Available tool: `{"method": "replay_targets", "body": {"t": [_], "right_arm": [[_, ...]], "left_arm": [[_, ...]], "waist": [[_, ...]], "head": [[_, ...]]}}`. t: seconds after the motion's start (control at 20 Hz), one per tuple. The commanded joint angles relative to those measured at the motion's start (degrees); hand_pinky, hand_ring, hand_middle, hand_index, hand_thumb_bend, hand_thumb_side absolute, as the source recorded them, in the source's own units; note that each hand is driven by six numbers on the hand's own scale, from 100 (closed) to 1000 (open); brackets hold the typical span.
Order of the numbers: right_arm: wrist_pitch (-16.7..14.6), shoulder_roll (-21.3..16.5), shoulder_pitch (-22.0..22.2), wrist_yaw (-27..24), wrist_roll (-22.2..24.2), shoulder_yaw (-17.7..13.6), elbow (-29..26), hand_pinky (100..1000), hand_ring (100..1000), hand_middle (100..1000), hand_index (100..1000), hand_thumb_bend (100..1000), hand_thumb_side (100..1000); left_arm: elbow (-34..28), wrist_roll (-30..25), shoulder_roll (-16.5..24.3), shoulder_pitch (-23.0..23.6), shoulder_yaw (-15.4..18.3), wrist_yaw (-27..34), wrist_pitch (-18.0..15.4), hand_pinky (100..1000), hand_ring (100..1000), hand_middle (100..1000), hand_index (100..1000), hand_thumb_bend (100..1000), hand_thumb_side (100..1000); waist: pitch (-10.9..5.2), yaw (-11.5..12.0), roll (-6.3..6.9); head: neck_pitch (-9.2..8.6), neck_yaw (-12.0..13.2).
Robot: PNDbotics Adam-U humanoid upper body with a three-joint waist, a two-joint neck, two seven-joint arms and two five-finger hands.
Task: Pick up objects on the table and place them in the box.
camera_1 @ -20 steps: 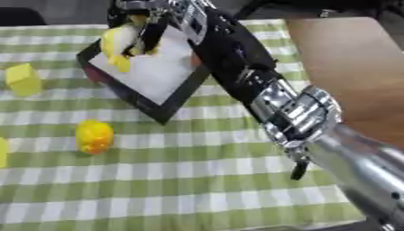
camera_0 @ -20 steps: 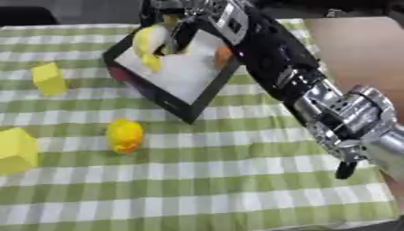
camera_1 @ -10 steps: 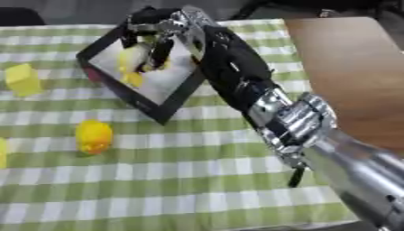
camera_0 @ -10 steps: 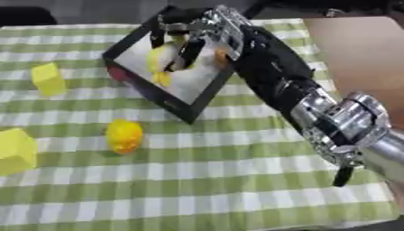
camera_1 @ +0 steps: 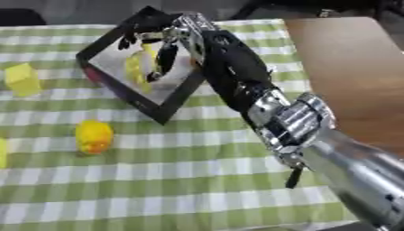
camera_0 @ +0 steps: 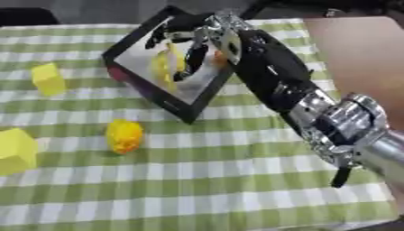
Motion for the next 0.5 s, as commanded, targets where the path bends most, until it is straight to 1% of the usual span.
{"method": "replay_targets", "body": {"t": [0.05, 0.2, 0.3, 0.4, 0.5], "right_arm": [[-0.06, -1.57, -1.36, 0.35, 0.55, -0.79, -1.56, 974, 921, 865, 954, 528, 160], [0.79, -2.42, -1.25, -1.75, 0.97, -0.81, -3.01, 973, 912, 856, 951, 503, 144], [1.49, -3.20, -0.89, -4.36, 1.22, -0.59, -4.88, 972, 906, 852, 949, 486, 131], [2.58, -4.24, -0.37, -7.96, 1.89, -0.37, -7.65, 967, 892, 834, 939, 454, 100], [4.35, -5.84, 0.40, -13.19, 2.66, -0.18, -11.64, 965, 881, 815, 930, 430, 100]], "left_arm": [[-0.78, 0.10, 1.26, -0.31, 0.31, 0.08, -0.10, 908, 561, 659, 790, 422, 691], [-0.79, 0.12, 1.29, -0.29, 0.33, 0.03, -0.11, 908, 560, 659, 790, 422, 691], [-0.79, 0.16, 1.31, -0.23, 0.38, 0.00, -0.11, 909, 560, 658, 790, 422, 691], [-0.80, 0.21, 1.33, -0.20, 0.44, -0.05, -0.12, 909, 560, 658, 790, 421, 690], [-0.84, 0.30, 1.39, -0.21, 0.53, -0.11, -0.14, 909, 560, 657, 790, 421, 689]], "waist": [[-0.94, -0.17, -0.27], [-1.08, -0.41, -0.25], [-1.16, -0.53, -0.21], [-1.24, -0.65, -0.19], [-1.29, -0.81, -0.16]], "head": [[-0.13, 0.39], [-0.13, 0.59], [-0.13, 0.81], [-0.13, 1.01], [-0.13, 1.29]]}}
